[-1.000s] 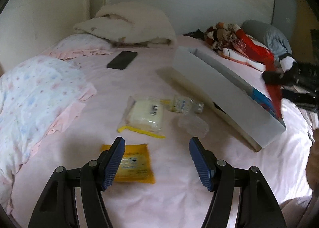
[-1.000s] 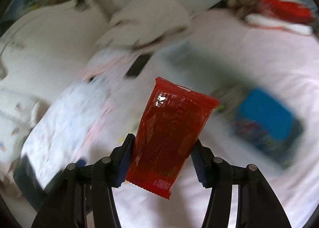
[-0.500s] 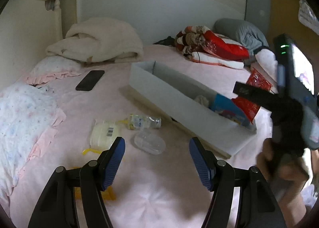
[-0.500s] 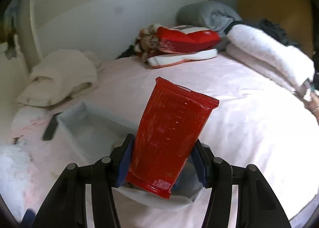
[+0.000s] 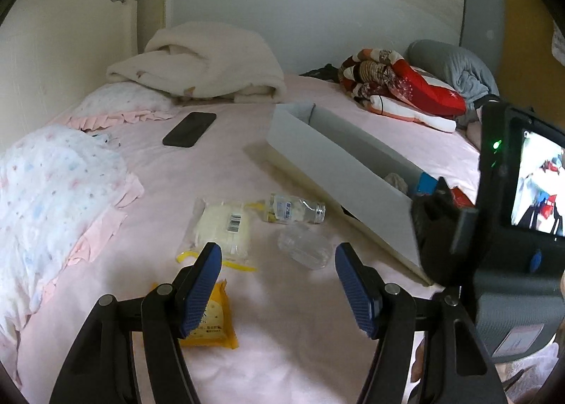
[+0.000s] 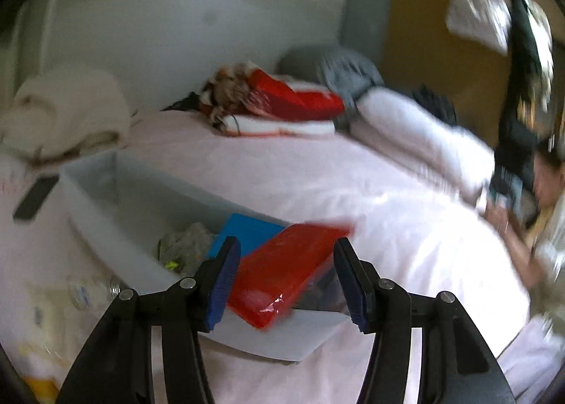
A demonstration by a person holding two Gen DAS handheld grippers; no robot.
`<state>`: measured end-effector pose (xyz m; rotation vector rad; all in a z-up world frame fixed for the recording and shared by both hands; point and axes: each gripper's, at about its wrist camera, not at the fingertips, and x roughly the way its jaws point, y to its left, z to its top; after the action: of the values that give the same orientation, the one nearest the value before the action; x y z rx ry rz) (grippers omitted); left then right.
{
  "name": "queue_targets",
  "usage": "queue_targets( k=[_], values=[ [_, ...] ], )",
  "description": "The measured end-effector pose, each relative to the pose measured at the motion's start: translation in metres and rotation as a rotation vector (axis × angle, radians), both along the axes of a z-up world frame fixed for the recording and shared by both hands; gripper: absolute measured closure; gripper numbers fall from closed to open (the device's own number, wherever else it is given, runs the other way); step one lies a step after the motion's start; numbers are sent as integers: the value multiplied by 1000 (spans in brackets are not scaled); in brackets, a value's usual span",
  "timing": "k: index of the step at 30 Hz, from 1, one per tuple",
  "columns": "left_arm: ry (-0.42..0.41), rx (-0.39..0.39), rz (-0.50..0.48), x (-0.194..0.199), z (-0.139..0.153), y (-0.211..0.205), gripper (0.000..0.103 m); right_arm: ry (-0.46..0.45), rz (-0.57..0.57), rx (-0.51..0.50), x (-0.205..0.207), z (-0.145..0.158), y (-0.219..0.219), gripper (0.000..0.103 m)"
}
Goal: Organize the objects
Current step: 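Carry the red packet into the white box and release it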
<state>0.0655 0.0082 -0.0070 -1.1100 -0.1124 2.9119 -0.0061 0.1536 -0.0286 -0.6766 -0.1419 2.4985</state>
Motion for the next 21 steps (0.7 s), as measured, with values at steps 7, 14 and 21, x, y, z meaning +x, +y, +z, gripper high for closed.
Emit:
queue_targets(
  k=[7, 14, 21],
  values=[
    [-10, 46, 26, -3, -2, -10, 38, -38, -1, -56, -6, -1, 1, 43],
    [-15, 49, 32, -4, -4, -11, 38, -110, -1, -96, -4, 8, 10, 51],
    [3, 34, 20, -2, -1, -9, 38, -245, -12, -415, -1, 13, 75, 58]
  ],
)
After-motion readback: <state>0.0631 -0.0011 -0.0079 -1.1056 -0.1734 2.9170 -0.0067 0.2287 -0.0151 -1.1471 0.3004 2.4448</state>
